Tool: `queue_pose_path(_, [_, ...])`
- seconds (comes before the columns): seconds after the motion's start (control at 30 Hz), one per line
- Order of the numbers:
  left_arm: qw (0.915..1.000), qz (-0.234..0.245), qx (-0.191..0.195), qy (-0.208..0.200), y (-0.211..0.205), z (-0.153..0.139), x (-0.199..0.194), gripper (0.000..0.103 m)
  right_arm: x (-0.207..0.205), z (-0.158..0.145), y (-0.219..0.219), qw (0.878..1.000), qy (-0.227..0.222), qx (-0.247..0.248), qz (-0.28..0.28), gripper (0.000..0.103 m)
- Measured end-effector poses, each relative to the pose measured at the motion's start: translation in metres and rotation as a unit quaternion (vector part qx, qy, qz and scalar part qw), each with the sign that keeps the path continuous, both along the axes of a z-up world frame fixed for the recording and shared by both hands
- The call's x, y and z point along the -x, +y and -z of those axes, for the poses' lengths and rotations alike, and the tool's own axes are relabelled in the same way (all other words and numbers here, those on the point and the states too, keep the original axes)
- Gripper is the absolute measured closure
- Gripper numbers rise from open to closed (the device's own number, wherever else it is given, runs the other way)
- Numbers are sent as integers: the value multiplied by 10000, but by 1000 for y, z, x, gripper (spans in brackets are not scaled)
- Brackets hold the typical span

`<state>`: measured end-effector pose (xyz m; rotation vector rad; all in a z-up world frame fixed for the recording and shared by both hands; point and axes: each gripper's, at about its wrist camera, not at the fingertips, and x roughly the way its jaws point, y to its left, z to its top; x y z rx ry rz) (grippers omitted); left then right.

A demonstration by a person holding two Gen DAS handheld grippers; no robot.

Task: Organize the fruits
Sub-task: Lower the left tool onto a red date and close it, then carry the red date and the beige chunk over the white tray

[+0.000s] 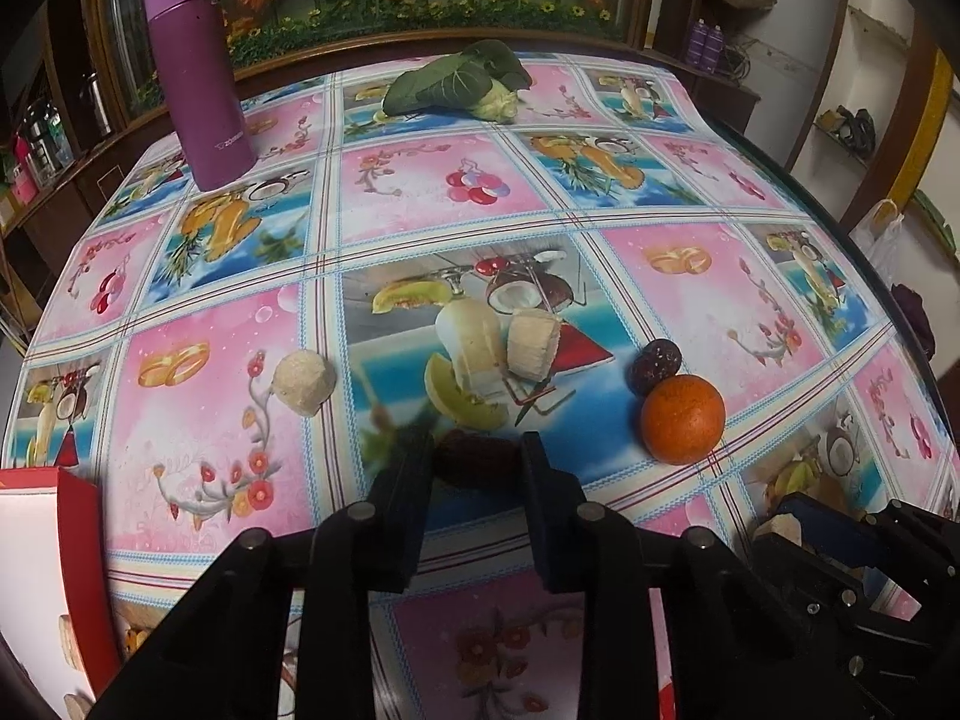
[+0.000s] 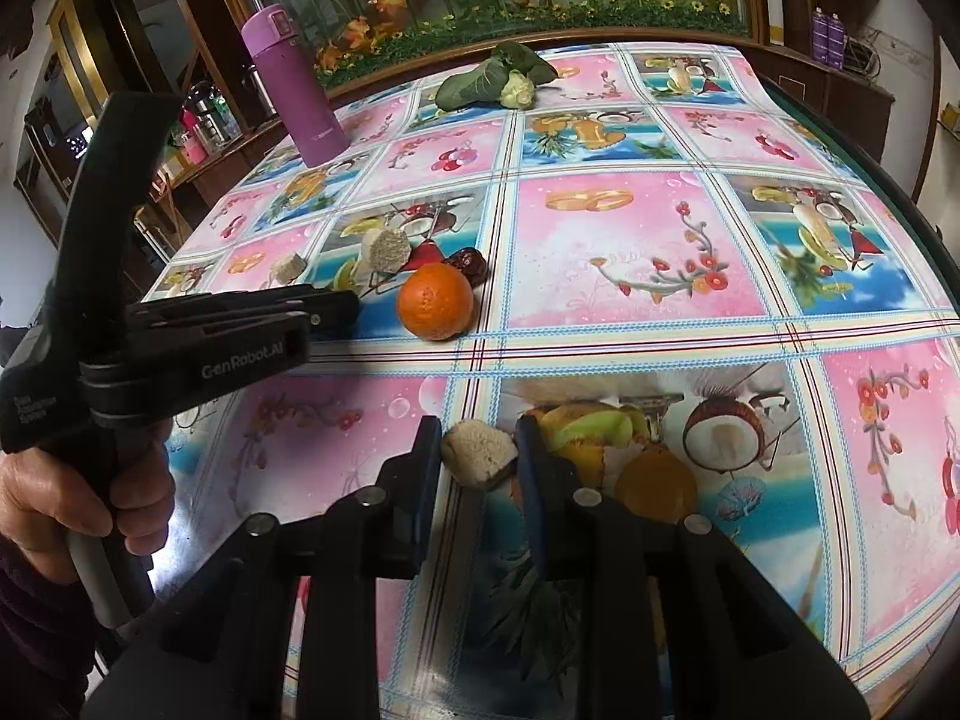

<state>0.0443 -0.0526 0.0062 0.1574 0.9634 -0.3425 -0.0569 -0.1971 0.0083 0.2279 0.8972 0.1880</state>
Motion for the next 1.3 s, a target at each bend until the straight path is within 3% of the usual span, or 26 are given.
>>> queue_pose_path(0.37, [9984,-276,0,-500,27,-34,50,75,1,-1,0,9999,-104,37,36,76])
queue_pose_path(0.6, [9941,-503,-107,-958,52,-60,89,75,10,-12,8,9983,-523,251,-22,76])
queue_pose_path(0.7, [9920,-620,-135,-1089,65,-68,100,75,15,-19,15,9981,-599,122,-82,76])
queue_pose_path(0.87, [9875,-861,-159,-1313,90,-78,117,75,25,-30,37,9973,-652,-221,-250,76])
queue_pose_path(1.3, [9776,-1500,-8,-1476,160,-82,144,75,48,-63,123,9904,-939,23,-1012,76])
